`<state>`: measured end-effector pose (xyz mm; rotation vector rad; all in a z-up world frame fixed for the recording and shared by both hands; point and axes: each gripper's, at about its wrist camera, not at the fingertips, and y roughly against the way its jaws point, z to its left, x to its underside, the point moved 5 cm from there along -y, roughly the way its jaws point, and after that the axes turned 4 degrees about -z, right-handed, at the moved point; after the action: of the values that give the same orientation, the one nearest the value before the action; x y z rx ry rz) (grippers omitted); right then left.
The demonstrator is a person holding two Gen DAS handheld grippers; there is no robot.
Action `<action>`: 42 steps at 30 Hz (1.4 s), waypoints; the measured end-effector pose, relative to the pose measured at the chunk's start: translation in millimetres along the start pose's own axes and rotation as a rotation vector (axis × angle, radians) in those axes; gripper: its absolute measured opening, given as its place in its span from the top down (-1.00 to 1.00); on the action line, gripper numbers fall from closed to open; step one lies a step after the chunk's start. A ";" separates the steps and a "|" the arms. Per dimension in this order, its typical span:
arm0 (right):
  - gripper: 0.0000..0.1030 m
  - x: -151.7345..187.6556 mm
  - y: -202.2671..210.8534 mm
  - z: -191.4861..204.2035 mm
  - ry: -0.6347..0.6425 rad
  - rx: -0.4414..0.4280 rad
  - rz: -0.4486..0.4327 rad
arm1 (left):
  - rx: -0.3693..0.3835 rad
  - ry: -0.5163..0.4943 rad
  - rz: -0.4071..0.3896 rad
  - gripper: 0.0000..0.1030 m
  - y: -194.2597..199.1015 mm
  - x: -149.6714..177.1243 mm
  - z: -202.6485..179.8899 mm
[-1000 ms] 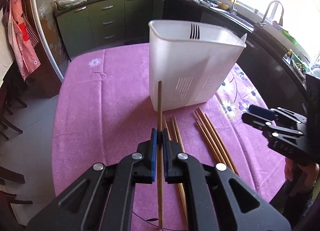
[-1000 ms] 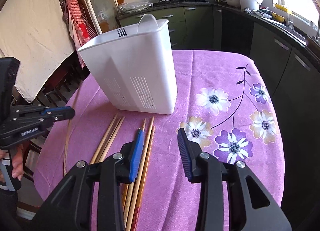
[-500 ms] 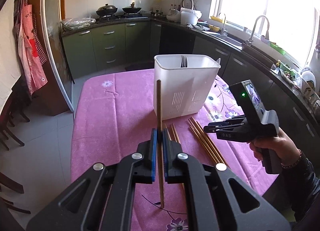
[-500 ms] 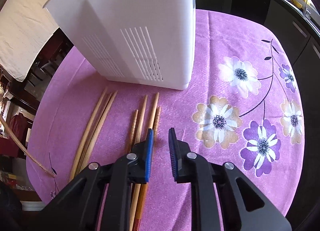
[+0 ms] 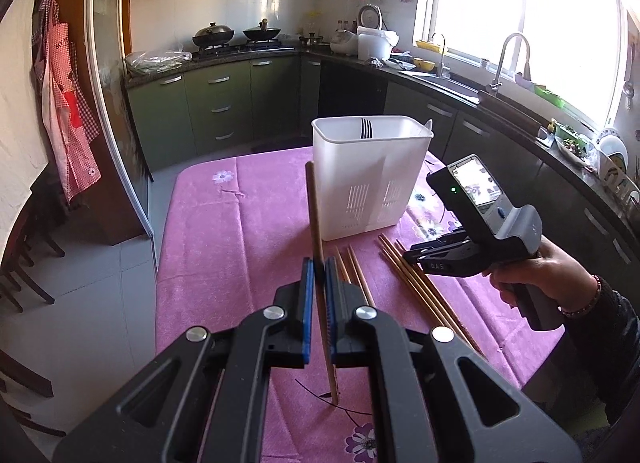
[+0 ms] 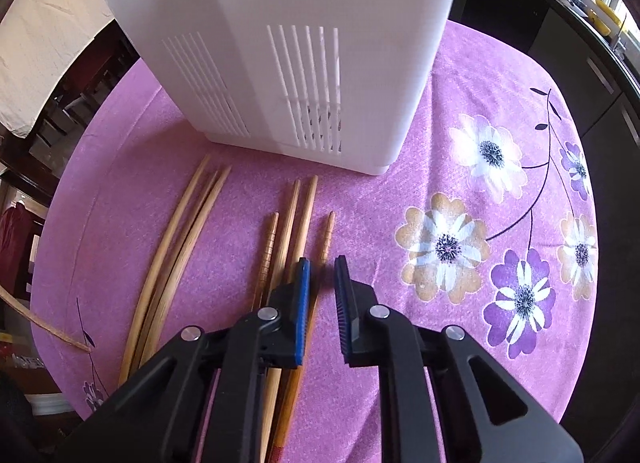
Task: Organize utensils
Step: 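Lift the chopstick upright with the left gripper while the right gripper grasps another chopstick, then lower the left gripper's chopstick into the holder while the right gripper drops its chopstick in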
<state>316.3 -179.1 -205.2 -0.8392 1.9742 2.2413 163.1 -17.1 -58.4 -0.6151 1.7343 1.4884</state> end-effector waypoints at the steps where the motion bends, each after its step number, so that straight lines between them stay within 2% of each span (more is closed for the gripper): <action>1: 0.85 -0.3 0.0 2.9 0.005 0.004 -0.006 | 0.002 -0.002 -0.001 0.89 -0.1 0.4 0.9; 4: 0.89 -1.6 2.9 5.4 -0.013 -0.014 -0.026 | 0.003 -0.007 -0.003 0.89 0.1 0.5 1.1; 7: 0.89 0.2 18.1 -1.6 -0.035 -0.047 -0.085 | 0.004 -0.008 -0.003 0.89 0.1 1.4 1.8; 15: 0.89 10.4 141.4 -6.0 -0.042 -0.103 -0.393 | 0.013 -0.019 -0.008 0.89 5.1 3.4 -1.5; 19: 0.89 31.4 187.6 -6.3 -0.026 -0.106 -0.491 | 0.016 -0.027 -0.013 0.89 9.0 4.4 -2.0; 29: 0.89 68.1 213.1 -6.0 -0.004 -0.122 -0.504 | 0.033 -0.032 -0.027 0.89 18.8 8.4 -6.4; 42: 0.89 68.5 212.5 -16.6 -0.034 -0.124 -0.525 | 0.053 -0.033 -0.056 0.90 23.5 -5.4 -11.5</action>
<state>184.8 -256.5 -41.4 -1.1583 1.3938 2.0528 145.7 -24.1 -39.4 -0.6030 1.7120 1.4028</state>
